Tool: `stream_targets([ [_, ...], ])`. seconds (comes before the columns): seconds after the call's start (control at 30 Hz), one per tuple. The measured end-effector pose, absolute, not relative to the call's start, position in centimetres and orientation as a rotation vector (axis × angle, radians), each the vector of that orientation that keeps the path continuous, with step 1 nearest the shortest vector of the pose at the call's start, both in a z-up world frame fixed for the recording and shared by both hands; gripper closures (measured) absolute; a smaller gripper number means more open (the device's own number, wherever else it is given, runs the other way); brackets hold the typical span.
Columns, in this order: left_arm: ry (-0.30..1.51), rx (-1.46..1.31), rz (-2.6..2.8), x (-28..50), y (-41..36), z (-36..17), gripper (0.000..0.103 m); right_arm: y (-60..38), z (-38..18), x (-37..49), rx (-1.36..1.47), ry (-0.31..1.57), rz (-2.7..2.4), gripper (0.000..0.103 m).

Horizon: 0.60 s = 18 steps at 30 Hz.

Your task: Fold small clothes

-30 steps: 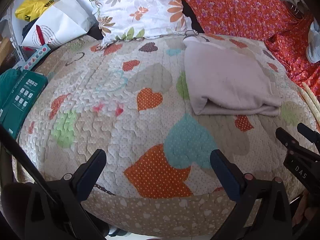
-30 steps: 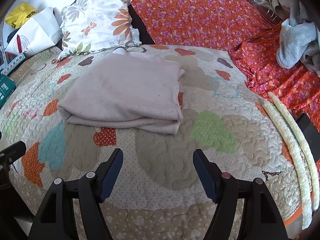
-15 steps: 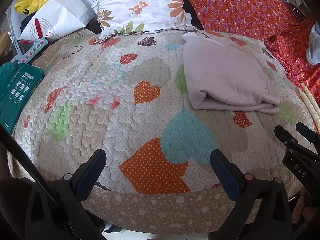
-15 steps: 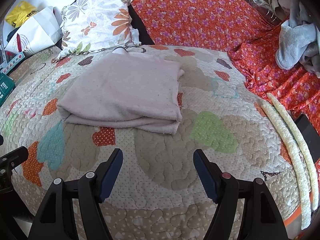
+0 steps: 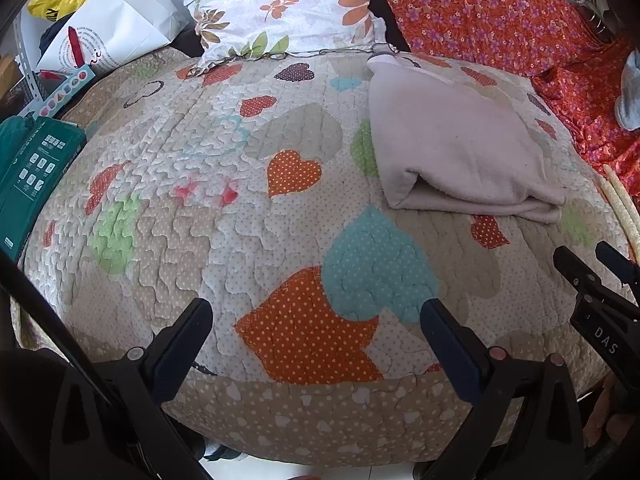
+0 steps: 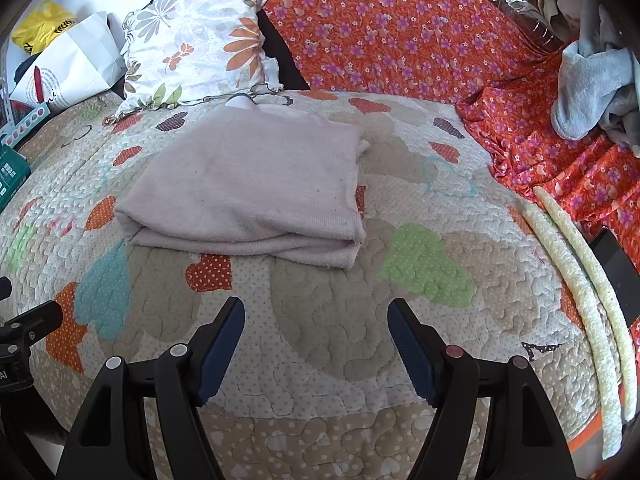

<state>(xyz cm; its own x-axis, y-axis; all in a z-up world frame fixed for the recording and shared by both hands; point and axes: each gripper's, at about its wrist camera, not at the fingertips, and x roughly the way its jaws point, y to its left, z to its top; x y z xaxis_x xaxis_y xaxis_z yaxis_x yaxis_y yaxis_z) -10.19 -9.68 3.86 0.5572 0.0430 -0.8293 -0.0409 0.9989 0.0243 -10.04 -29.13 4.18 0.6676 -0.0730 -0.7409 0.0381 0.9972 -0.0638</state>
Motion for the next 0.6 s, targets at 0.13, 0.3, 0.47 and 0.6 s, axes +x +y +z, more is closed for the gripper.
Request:
stream_targets([
  [0.13, 0.982, -0.001, 0.051, -10.17, -9.59, 3.73, 0.0, -29.12, 4.09, -10.05, -0.049, 0.838, -0.06, 0.024],
  [0.3, 0.991, -0.007, 0.054, -10.11, -9.44, 3.41, 0.0, -28.99, 3.99, -10.08, -0.051, 0.839, -0.061, 0.024],
  [0.47, 0.991, -0.007, 0.056, -10.09, -9.44, 3.35, 0.0, -28.96, 3.95, -10.07, -0.051, 0.84, -0.061, 0.023],
  [0.6, 0.989, -0.012, 0.061, -10.06, -9.3, 3.39, 0.0, -28.95, 3.95, -10.09, -0.051, 0.84, -0.062, 0.023],
])
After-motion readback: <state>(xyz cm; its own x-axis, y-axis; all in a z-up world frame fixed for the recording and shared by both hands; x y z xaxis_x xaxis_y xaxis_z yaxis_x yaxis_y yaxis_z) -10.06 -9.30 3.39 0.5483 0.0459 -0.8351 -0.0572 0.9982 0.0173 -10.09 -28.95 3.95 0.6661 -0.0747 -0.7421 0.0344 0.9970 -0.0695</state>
